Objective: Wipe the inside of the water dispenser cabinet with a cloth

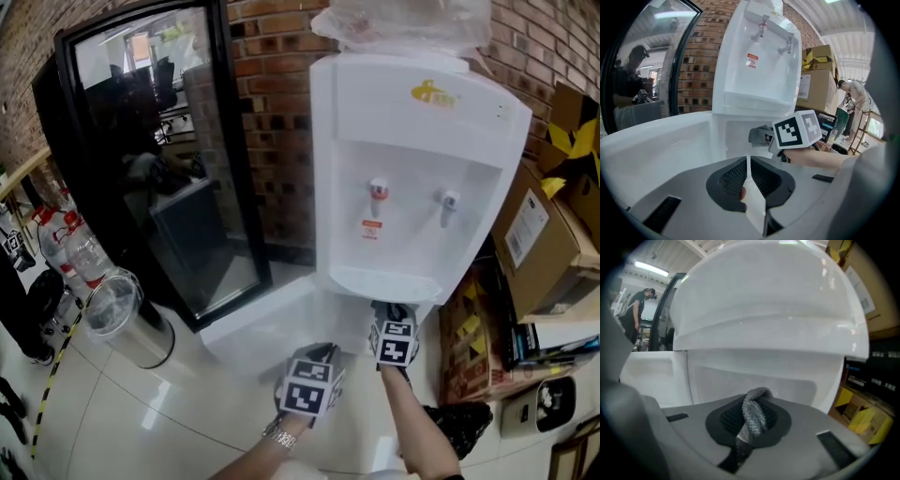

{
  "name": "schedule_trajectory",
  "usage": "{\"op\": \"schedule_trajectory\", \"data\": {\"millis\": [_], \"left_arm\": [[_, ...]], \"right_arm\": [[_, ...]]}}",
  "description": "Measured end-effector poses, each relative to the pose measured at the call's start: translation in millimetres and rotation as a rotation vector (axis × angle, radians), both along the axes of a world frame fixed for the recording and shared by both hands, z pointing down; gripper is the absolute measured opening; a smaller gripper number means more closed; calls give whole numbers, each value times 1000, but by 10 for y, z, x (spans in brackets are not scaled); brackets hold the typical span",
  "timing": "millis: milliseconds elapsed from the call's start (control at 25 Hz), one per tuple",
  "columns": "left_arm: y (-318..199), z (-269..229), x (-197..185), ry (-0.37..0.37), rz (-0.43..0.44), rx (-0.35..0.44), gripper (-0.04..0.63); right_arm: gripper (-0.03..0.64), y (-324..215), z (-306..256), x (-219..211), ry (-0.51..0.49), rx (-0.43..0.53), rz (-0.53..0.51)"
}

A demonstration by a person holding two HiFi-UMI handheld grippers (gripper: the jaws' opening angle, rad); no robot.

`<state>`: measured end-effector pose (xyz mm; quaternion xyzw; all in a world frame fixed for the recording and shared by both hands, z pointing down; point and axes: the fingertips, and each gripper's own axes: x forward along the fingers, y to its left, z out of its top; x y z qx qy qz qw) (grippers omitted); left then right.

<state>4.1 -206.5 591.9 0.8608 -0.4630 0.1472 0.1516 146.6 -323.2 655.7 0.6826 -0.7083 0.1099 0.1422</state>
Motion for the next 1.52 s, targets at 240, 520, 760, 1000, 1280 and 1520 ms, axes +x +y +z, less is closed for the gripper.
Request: {"op": "schedule_trajectory", "data": {"millis": [240,520,760,1000,1280,1520], "left_arm": [[-11,32,27,-4,-1,-5,23],[14,92,143,2,18,-27,23],[-114,-52,226,79,-25,-60,25],[-275,-286,465,78,-10,-28,25],[-201,-51,437,45,2,-36,23],[-191,9,414,37,8,-41,23]], "right_arm": [[8,35,253,451,-24,-79,88],[8,192,1068,442,-55,-285,33],[8,278,1276,397,-74,-370,-6],[8,47,77,291,-12,-63,-7],[8,32,555,491,-15,-163,42],[8,188,1194,305,-37,-336,-37]]}}
